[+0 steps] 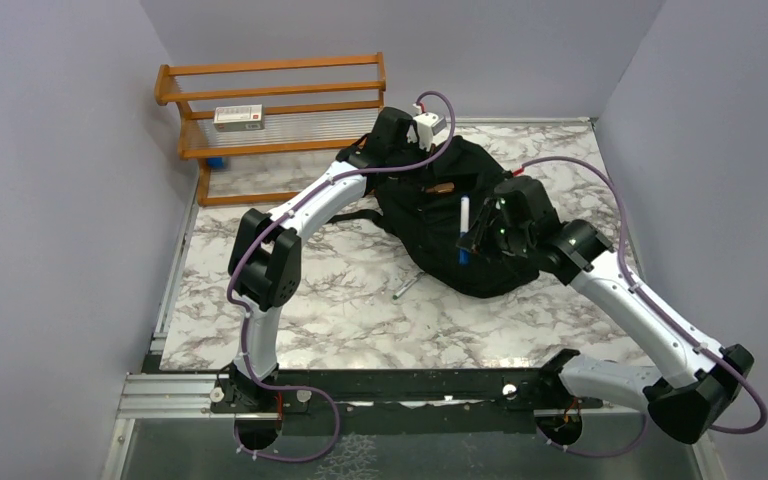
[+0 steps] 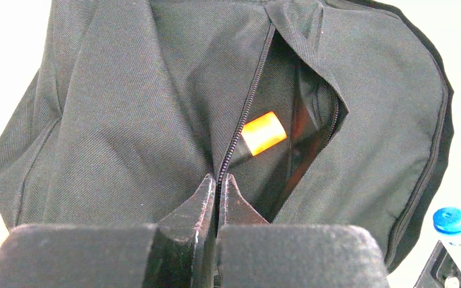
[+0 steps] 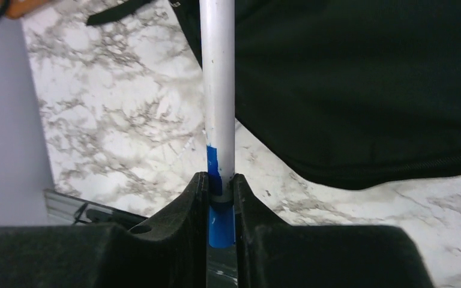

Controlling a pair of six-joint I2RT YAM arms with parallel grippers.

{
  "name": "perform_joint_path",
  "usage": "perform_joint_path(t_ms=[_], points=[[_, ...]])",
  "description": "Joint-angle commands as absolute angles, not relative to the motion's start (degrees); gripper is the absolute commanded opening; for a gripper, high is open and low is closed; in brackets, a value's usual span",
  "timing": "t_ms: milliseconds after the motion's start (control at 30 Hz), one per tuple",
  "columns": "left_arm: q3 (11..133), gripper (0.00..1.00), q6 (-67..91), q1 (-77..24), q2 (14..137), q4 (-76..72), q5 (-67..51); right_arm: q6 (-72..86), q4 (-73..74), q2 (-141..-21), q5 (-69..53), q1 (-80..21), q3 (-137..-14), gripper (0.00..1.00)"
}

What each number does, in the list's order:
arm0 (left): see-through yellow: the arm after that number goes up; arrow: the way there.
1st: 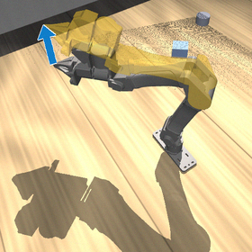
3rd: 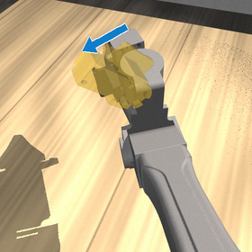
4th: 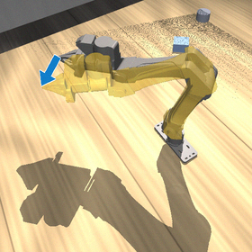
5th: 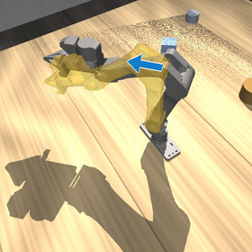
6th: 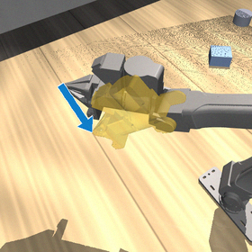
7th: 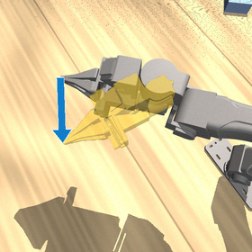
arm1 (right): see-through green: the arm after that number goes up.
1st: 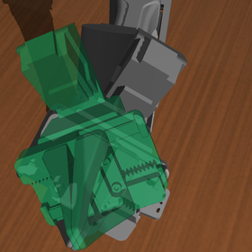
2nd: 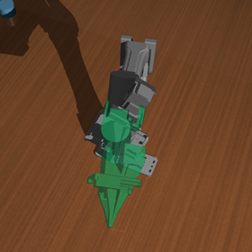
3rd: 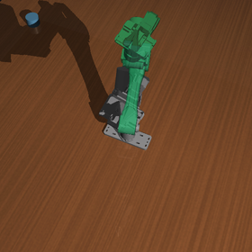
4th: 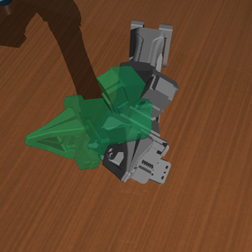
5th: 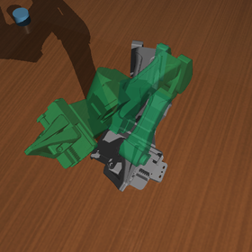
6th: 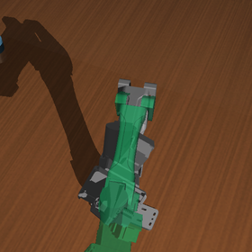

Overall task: Pack the student bag
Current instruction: Place the stationery in the student bag.

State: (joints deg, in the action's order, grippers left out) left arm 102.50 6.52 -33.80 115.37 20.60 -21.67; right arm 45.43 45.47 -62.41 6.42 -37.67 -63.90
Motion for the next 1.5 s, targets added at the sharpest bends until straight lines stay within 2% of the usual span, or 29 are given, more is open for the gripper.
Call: perform_joint_path(t_ms=[0,300,567,1167,1467], points=[[102.2,0.00,5.9,-33.0,112.1,19.3,-22.7,42.1,40.3,-66.3,-4.7,-31.8,-67.8,0.00],[101.7,0.00,5.2,-33.4,111.8,19.1,-22.8,35.0,40.0,-77.2,-19.8,-19.1,-73.1,0.00],[101.4,0.00,4.1,-34.2,111.6,19.1,-22.7,33.1,38.8,-83.2,-25.2,-17.2,-76.3,0.00],[99.9,0.00,2.8,-35.5,109.7,17.9,-21.0,34.4,37.2,-89.0,-25.9,-16.1,-76.9,0.01],[99.6,0.00,2.0,-36.4,109.5,17.8,-20.9,36.3,34.6,-93.1,-25.7,-15.3,-82.4,0.01]])
